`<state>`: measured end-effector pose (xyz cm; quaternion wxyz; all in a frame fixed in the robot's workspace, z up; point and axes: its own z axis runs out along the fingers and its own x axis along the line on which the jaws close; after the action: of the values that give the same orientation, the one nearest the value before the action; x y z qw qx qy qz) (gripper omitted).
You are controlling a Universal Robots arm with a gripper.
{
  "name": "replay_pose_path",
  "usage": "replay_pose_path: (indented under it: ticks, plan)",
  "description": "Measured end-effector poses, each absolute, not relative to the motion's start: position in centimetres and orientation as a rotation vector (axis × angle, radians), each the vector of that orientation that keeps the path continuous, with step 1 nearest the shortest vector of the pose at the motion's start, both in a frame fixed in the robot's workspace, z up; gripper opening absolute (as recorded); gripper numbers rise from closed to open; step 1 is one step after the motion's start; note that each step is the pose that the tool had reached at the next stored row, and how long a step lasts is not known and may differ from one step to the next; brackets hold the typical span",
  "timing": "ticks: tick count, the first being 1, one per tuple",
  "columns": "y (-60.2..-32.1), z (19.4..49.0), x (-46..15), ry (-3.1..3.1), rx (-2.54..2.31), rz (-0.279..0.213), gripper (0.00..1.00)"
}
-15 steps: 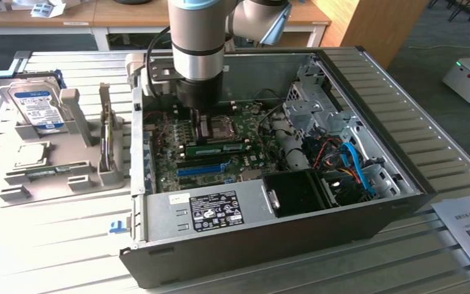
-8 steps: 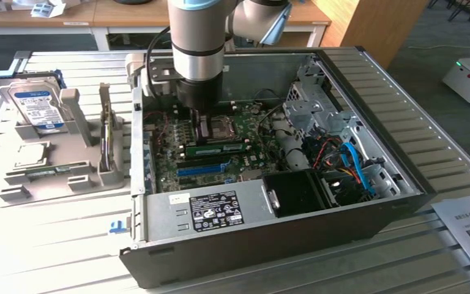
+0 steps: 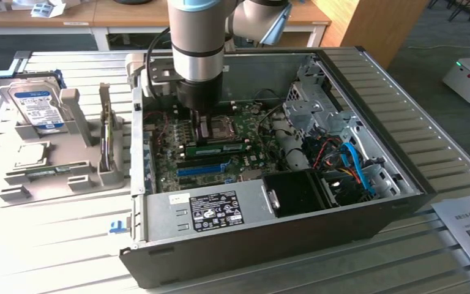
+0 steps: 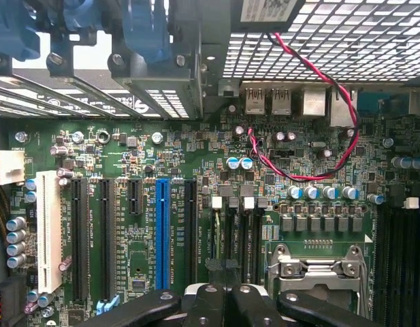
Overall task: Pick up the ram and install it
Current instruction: 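Press down the ram until it locks into place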
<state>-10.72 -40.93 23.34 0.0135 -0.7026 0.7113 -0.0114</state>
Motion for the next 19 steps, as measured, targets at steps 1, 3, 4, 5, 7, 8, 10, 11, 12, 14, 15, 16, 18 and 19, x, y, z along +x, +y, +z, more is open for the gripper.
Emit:
replay_pose_path:
  ticks: [1,3,4,5,7,8,10,11,12,14,15,16,18,19]
  plan:
    - [-40.93,23.34,-10.72,2.216,-2.189,-0.035,0.10]
    - [-40.93,23.27,-10.72,2.215,-2.188,-0.035,0.10]
    - [-40.93,23.25,-10.72,2.216,-2.189,-0.035,0.10]
    - [-40.94,23.22,-10.72,2.216,-2.189,-0.035,0.10]
    - [-40.94,23.19,-10.72,2.216,-2.189,-0.035,0.10]
    - [-40.94,23.15,-10.72,2.216,-2.189,-0.035,0.10]
    - [-40.95,23.10,-10.72,2.216,-2.189,-0.035,0.10]
    - [-40.95,23.09,-10.72,2.216,-2.189,-0.035,0.10]
    - [-40.94,23.07,-10.72,2.215,-2.188,-0.035,0.10]
    - [-40.95,23.04,-10.72,2.216,-2.189,-0.035,0.10]
    - [-40.95,23.03,-10.72,2.216,-2.189,-0.035,0.10]
    - [-40.95,23.03,-10.72,2.216,-2.189,-0.035,0.10]
    - [-40.95,23.01,-10.72,2.216,-2.189,-0.035,0.10]
    - [-40.96,22.99,-10.72,2.215,-2.188,-0.035,0.10]
